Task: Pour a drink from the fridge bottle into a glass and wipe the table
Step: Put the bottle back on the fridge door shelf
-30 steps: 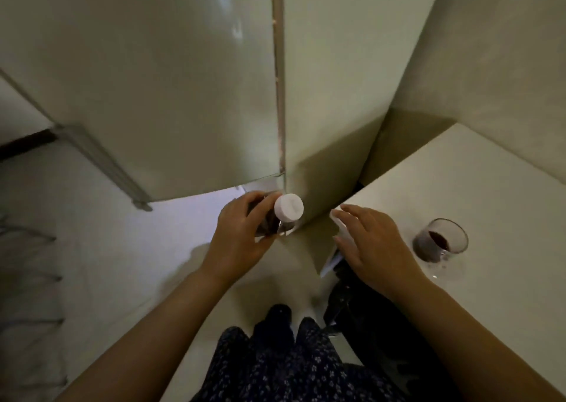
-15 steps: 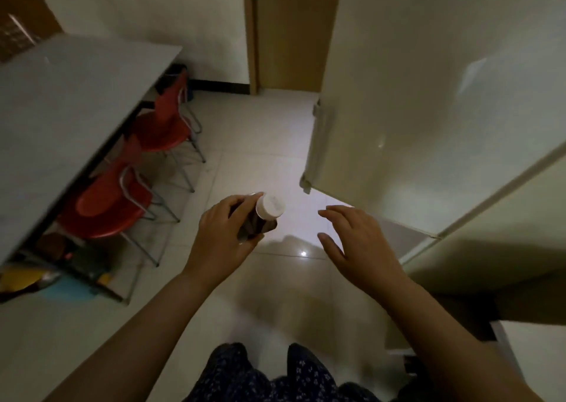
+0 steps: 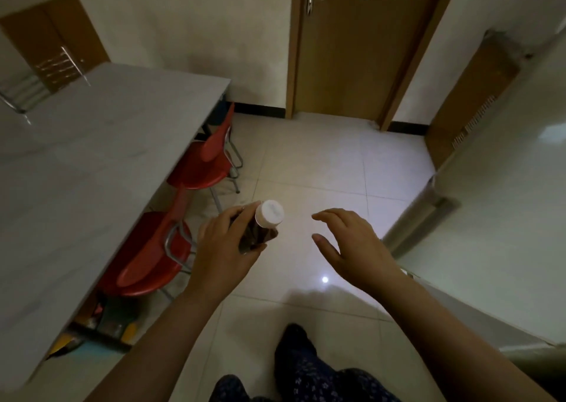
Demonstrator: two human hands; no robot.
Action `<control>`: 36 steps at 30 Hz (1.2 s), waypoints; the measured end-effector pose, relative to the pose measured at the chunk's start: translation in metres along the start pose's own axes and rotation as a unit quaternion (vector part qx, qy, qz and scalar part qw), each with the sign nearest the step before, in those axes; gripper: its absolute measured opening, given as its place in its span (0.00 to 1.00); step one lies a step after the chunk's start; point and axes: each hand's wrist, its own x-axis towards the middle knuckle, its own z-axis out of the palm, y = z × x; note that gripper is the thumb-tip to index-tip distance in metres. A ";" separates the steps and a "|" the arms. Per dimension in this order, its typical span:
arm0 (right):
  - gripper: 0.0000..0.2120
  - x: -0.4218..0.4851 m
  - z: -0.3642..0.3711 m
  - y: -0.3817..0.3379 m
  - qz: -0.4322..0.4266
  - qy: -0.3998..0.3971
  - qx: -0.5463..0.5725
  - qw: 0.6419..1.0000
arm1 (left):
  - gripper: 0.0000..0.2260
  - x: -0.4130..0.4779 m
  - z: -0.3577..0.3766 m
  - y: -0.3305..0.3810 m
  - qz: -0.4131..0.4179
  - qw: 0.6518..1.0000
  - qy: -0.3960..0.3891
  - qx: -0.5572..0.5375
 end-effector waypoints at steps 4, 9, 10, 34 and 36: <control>0.17 0.084 0.003 0.024 -0.006 0.027 -0.003 1.000 | 0.32 0.089 0.021 -0.028 0.013 1.000 -0.004 -0.006; 0.20 0.171 -0.014 0.061 0.019 0.049 -0.017 0.998 | 0.33 0.203 0.045 -0.043 0.029 0.999 -0.016 -0.007; 0.20 0.186 -0.018 0.068 0.026 0.051 -0.022 0.998 | 0.33 0.225 0.050 -0.046 0.039 0.999 -0.021 -0.008; 0.19 0.305 -0.145 0.243 0.557 0.222 -0.105 0.793 | 0.35 0.620 0.283 0.151 0.457 0.810 -0.290 -0.227; 0.19 0.296 -0.157 0.248 0.584 0.231 -0.123 0.768 | 0.36 0.618 0.304 0.187 0.482 0.782 -0.305 -0.251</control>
